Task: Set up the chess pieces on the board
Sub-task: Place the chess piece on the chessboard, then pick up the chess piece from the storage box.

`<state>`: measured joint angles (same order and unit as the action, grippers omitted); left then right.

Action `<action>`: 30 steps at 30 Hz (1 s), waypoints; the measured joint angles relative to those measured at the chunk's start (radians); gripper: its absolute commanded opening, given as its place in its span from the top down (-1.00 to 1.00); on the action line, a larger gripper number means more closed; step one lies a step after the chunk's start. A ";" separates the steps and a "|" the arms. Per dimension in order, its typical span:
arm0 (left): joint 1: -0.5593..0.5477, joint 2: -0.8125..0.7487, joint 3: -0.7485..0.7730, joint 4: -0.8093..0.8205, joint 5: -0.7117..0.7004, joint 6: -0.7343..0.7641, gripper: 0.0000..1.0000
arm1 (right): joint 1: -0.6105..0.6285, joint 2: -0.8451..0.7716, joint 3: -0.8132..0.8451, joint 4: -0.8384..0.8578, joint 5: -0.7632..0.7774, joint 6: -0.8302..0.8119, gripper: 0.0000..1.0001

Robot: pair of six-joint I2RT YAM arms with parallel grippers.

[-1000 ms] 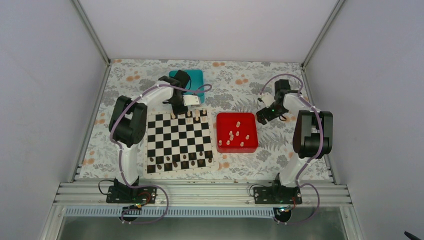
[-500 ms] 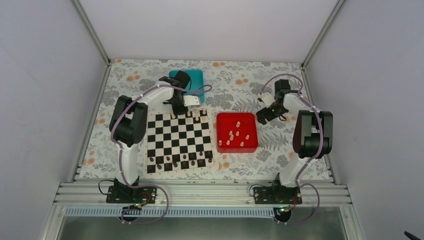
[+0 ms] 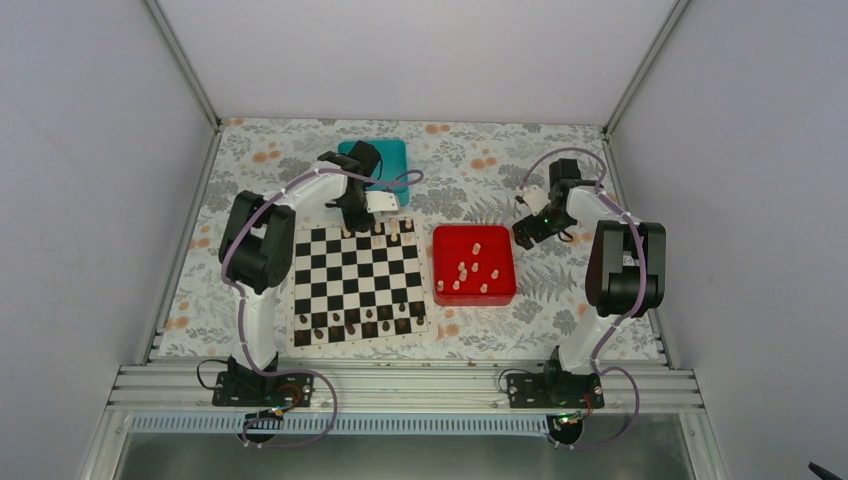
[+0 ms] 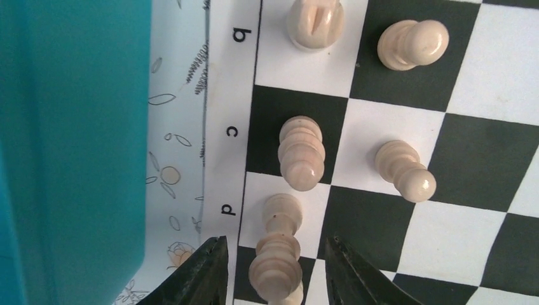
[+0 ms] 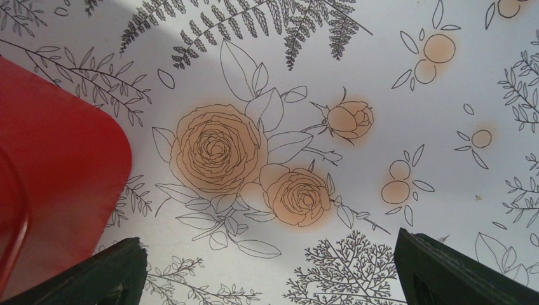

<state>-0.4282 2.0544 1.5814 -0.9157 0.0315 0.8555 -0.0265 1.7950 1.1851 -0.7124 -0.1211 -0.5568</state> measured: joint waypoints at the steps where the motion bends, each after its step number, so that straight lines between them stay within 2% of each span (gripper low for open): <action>1: 0.000 0.000 0.007 -0.009 -0.001 0.000 0.22 | 0.000 0.000 0.000 0.000 0.000 0.000 -1.00; 10: -0.042 -0.014 0.196 -0.125 -0.006 -0.002 0.17 | 0.000 0.000 0.000 0.000 0.000 0.000 -1.00; 17: -0.210 -0.009 0.449 -0.199 -0.008 -0.013 0.12 | 0.000 0.000 0.000 0.001 0.001 0.000 -1.00; 24: -0.342 0.188 0.798 -0.281 0.037 -0.037 0.11 | 0.000 0.000 0.000 0.002 0.003 0.000 -1.00; 30: -0.408 0.348 0.884 -0.298 0.061 -0.040 0.10 | 0.000 0.000 0.000 0.001 0.003 0.000 -1.00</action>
<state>-0.8360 2.4020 2.4657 -1.2133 0.0929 0.8150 -0.0265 1.7950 1.1851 -0.7113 -0.1181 -0.5564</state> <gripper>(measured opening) 0.447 0.995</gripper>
